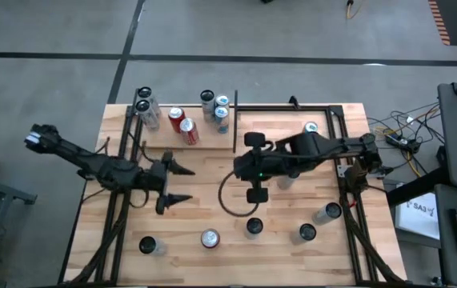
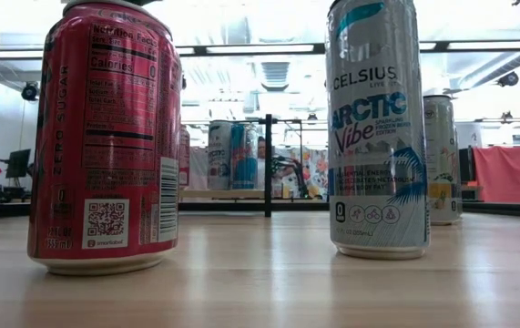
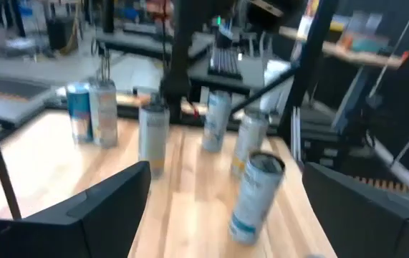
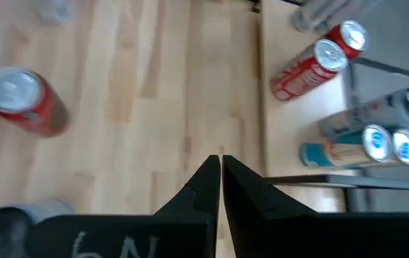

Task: Place canned beverage on shelf
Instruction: Put the red and black soda can on the shelf aligned with the other red and black soda can

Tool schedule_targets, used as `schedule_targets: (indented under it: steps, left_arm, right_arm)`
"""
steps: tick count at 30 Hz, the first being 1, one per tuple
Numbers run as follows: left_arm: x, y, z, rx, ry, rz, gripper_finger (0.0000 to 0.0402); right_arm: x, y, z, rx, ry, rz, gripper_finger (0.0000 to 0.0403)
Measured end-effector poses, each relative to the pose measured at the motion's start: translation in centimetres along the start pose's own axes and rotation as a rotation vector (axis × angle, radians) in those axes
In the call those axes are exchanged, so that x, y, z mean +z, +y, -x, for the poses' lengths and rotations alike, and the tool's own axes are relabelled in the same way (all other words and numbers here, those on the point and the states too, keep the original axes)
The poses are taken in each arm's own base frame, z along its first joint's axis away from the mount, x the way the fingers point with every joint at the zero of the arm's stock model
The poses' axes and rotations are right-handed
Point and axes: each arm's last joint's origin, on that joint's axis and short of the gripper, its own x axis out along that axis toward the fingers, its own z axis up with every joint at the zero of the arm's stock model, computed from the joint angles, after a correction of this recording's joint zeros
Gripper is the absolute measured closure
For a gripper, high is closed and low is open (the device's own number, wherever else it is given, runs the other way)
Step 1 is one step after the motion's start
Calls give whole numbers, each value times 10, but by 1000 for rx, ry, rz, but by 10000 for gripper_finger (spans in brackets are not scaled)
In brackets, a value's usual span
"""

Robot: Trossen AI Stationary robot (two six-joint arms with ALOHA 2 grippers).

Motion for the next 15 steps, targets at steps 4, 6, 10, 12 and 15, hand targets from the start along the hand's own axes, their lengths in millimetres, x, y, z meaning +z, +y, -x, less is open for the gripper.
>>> schedule_targets:
  steps: [4, 6, 10, 12, 15]
  left_arm:
    - [-2, -20, -9, 42, 96, -30, 55]
    - [-4, -31, -14, 48, 143, -55, 55]
    - [-12, -51, -22, 43, 248, -114, 55]
    - [-17, -59, -25, 46, 302, -128, 55]
    - [-22, -69, -29, 43, 341, -116, 55]
  right_arm:
    - [-3, 6, -15, -27, 13, 39, 394]
    - [-5, 9, -21, -27, 8, 73, 394]
    - [-14, 13, -32, -26, -1, 118, 394]
    - [-22, 15, -34, -23, -8, 123, 394]
    - [-35, 19, -37, -22, -40, 117, 394]
